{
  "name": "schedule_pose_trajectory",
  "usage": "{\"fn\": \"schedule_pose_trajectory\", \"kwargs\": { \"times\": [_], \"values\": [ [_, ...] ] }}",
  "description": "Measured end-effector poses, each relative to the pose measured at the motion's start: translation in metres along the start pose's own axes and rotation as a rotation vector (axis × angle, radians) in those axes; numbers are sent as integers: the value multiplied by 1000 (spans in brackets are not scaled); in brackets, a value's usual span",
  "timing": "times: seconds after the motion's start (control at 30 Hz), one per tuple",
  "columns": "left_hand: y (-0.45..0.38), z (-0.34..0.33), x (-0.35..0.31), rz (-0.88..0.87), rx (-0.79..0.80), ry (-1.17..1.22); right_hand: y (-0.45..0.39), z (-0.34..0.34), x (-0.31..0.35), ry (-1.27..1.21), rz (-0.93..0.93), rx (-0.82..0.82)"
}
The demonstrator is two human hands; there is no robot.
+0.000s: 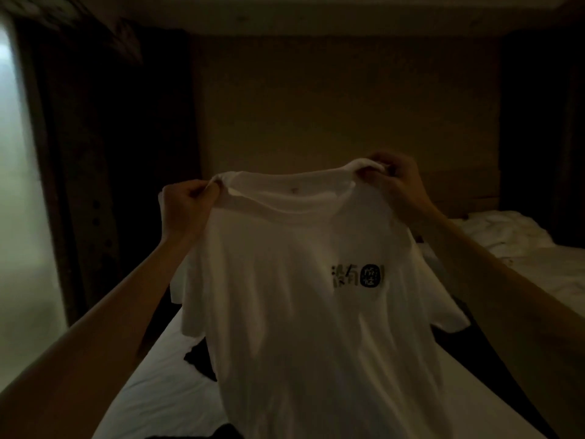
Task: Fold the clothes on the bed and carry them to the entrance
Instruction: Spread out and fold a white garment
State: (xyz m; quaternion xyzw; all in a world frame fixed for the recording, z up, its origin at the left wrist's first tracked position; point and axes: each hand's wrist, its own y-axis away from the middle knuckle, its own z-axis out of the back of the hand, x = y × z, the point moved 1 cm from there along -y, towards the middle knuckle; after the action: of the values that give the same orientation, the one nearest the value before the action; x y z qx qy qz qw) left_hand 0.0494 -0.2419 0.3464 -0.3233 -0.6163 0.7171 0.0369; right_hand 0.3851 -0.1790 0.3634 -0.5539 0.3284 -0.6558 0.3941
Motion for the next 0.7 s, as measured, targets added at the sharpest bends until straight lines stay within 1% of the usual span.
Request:
{"fn": "schedule_pose_trajectory", "kwargs": {
  "times": [0.1,0.23,0.3,0.37,0.47,0.57,0.63,0.7],
  "values": [
    [0,-3,10,-65,19,-117,-1,-1,-12,69,-37,-11],
    [11,-25,42,-100,62,-344,6,-6,-58,225,-131,-14],
    [16,-42,63,-93,124,-440,12,-11,-85,304,-195,6],
    [23,-63,86,-68,205,-488,18,-20,-116,374,-241,32],
    [46,-99,119,-41,337,-576,27,-39,-176,460,-363,63],
    [78,-141,156,51,500,-619,40,-67,-251,464,-495,148],
    [106,-177,197,186,616,-574,53,-91,-300,472,-586,206],
    [141,-214,248,362,707,-522,73,-118,-348,527,-696,271]
  ]
}}
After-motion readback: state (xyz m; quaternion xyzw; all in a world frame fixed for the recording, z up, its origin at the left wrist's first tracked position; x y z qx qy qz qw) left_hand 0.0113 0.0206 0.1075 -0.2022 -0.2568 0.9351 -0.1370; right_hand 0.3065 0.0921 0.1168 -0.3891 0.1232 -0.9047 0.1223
